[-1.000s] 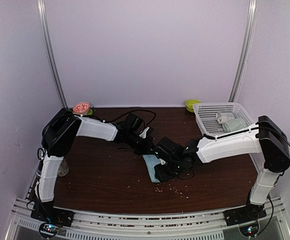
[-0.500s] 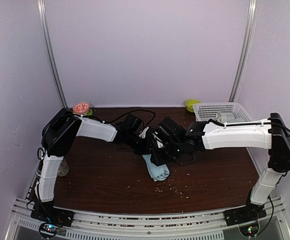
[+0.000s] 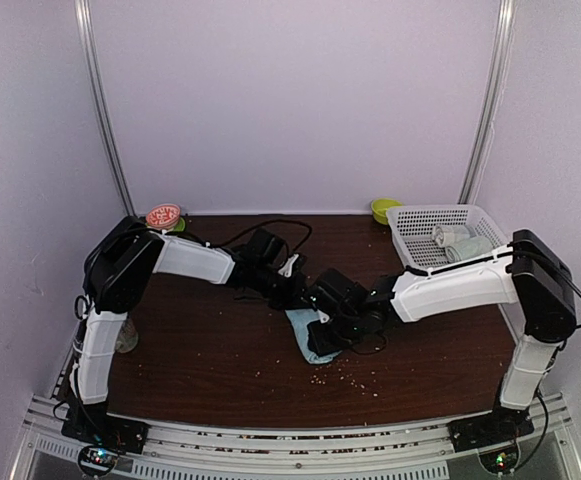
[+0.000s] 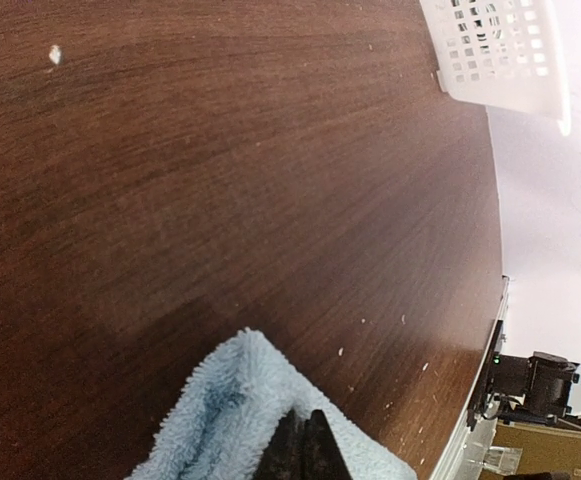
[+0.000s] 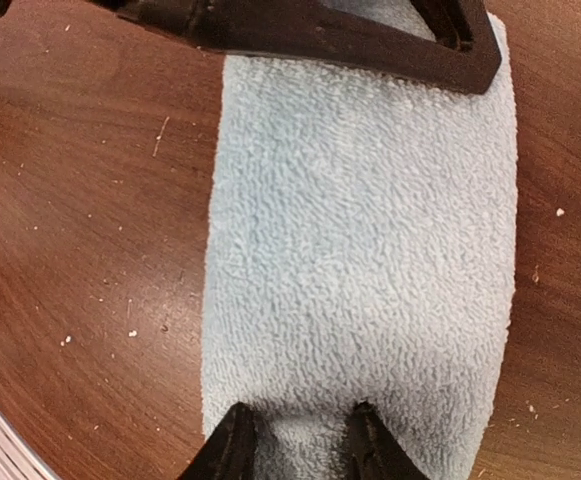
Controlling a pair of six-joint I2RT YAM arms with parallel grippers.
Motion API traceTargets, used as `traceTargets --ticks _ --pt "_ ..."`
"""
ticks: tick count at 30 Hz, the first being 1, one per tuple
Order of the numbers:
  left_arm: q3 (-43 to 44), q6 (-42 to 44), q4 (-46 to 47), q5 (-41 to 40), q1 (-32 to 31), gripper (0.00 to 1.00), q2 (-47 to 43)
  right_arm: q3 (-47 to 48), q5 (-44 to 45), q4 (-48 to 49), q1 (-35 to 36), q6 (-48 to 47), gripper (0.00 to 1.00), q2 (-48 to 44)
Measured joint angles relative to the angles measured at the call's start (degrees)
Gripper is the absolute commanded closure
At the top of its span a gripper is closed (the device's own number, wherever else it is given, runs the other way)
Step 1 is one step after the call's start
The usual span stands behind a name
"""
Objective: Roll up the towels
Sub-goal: Pick up the towel from the center of the board.
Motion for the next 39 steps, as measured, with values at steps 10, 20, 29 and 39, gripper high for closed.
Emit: traceTargets --ticks 10,20,29,39 --pt "-0.37 0.02 0.98 0.11 0.07 1.0 0.07 -1.01 1.11 -2.99 0.24 -0.92 0.51 -5.18" --pt "-0.63 0.0 1.51 0.11 0.11 1.0 0.09 -1.22 -2.21 -0.15 -6.45 1.01 0.23 -11.19" --pt "-1.18 -0.07 2.64 0.42 0.17 1.0 0.09 -3.52 -10.25 6.91 -10.49 3.02 0.16 -5.6" --pt "-1.4 -0.09 3.1 0.57 0.22 1.0 0.09 -1.55 -14.27 9.22 -10.95 3.54 0.15 2.23"
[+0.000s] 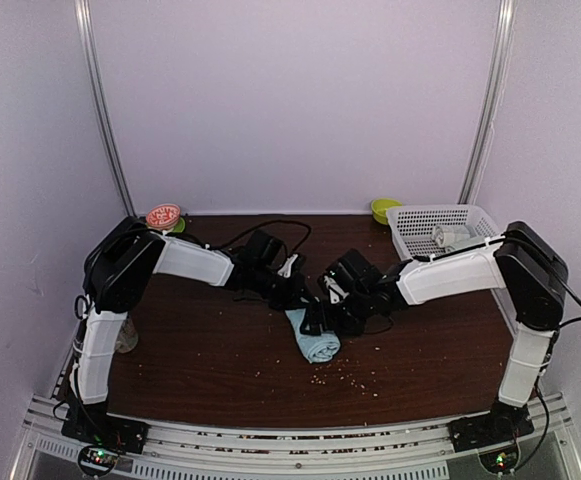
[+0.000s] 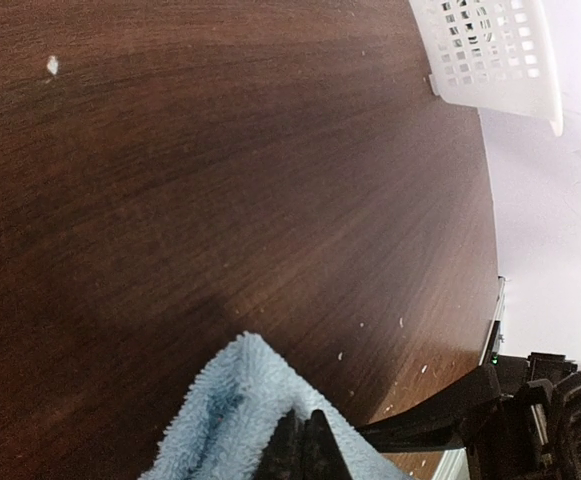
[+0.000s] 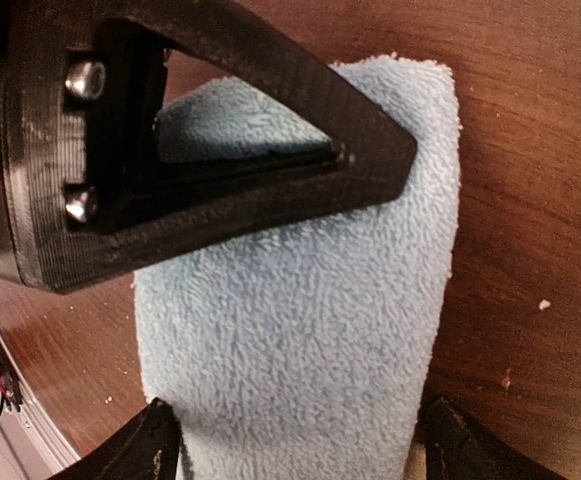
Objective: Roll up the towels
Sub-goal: Pick up the towel from the center of the board.
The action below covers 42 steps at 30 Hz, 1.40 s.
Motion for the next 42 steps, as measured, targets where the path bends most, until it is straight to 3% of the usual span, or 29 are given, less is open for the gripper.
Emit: traceTargets --ticks 4,8,12,20,22,27,31,34,42 --pt "-0.33 0.0 0.59 0.11 0.0 1.0 0.0 1.84 -0.35 0.11 -0.02 -0.24 0.17 1.6" --pt "-0.63 -0.02 1.18 0.37 0.11 1.0 0.0 2.32 -0.66 0.37 0.04 -0.57 0.28 2.29" --pt "-0.76 -0.22 1.4 0.55 0.15 1.0 -0.02 2.45 -1.4 0.79 0.28 -0.72 0.44 3.02" --pt "-1.22 -0.22 1.77 0.72 0.22 1.0 -0.17 2.84 -2.38 2.51 1.07 0.48 0.92 5.18" --pt "-1.22 -0.22 1.6 0.74 0.22 1.0 -0.26 2.8 -2.69 2.91 1.07 0.79 1.0 5.14" --pt "-1.64 -0.22 -0.63 0.46 0.22 1.0 -1.68 1.9 -2.84 3.43 1.25 1.97 1.0 4.17" --pt "-2.93 0.04 -6.71 -0.39 0.33 0.79 -6.16 0.7 -2.84 0.83 1.4 2.19 1.0 1.18" --pt "-2.99 1.05 -12.2 -2.51 1.31 0.72 -11.61 0.07 -2.6 -3.67 0.87 2.23 1.0 -3.17" --pt "-2.58 2.67 -19.58 -8.5 3.93 0.7 -27.39 1.44 0.37 -10.32 -8.72 2.12 1.0 -18.82"
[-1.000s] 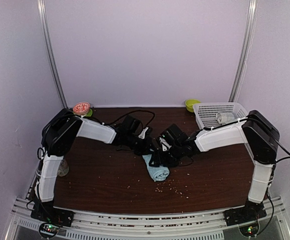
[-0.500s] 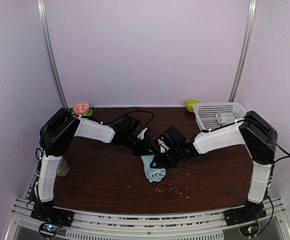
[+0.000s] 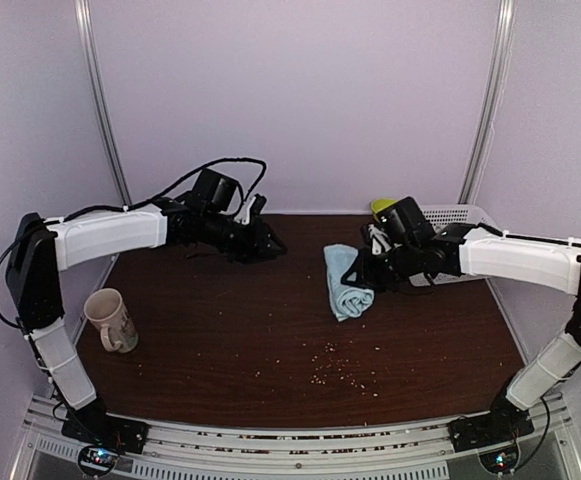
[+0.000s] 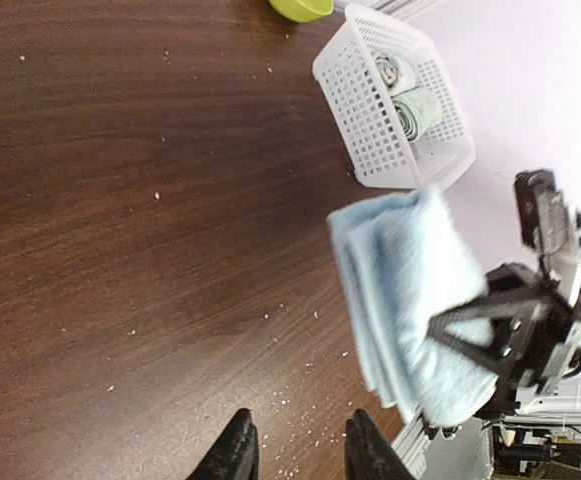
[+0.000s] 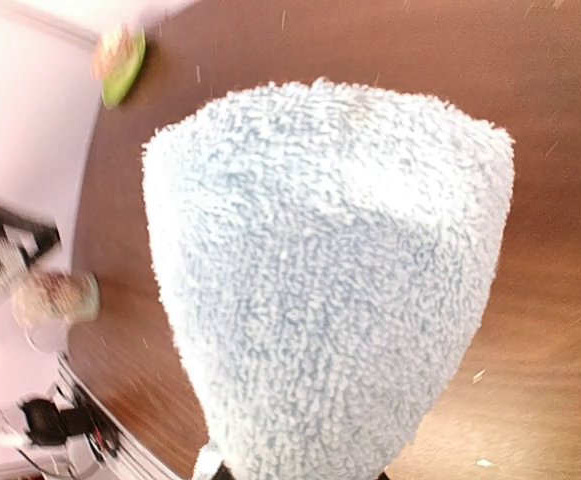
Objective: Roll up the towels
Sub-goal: Pick up the towel from the center of the board, then place the towel in the bin.
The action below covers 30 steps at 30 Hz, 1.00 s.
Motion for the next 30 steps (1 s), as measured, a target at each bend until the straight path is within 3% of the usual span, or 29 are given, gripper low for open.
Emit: traceTargets --ticks 7,12,22,30 --pt "-1.66 0.17 -2.05 -4.61 0.0 0.71 -4.04 4.11 3.63 -1.11 -13.99 0.31 1.0 -8.17" --pt "-3.02 0.07 -2.64 -5.7 0.0 0.71 -1.55 4.48 7.52 1.18 -22.62 3.19 1.0 -7.65" --pt "-2.97 -0.04 -3.96 -5.73 0.0 0.72 2.23 8.11 12.02 6.25 -33.27 8.74 1.0 5.77" --pt "-3.15 -0.59 -3.93 -5.68 0.0 0.73 2.71 15.52 12.87 6.08 -36.3 9.44 1.0 16.7"
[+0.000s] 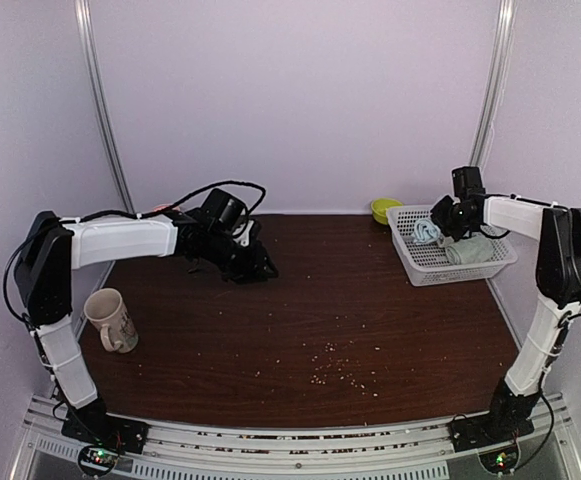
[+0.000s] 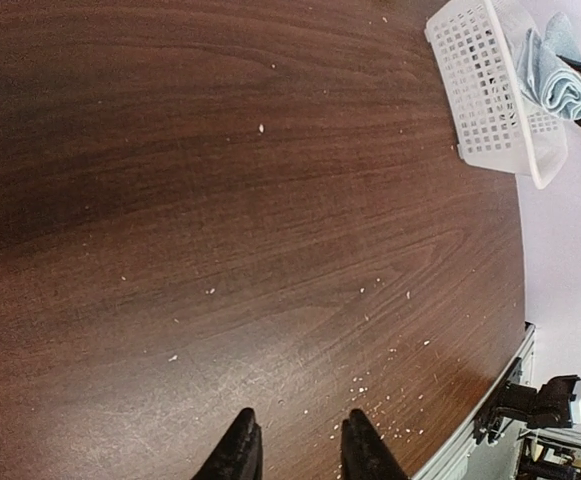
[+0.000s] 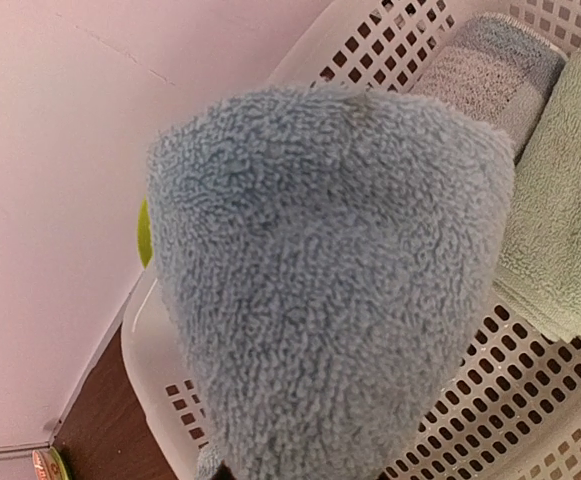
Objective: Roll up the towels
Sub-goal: Place the towel in the bin.
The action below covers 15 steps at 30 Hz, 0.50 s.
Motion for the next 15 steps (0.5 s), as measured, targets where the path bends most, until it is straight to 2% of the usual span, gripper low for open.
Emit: traceTargets --ticks 7,15 --pt "-0.15 -0.96 0.42 0.74 0.0 0.73 2.47 0.11 -1.81 -1.66 0.7 -0.17 1.0 3.37" --pt "-0.15 -1.22 0.57 1.55 0.0 0.73 3.06 -5.29 -3.39 -1.73 3.04 -0.15 1.0 3.34"
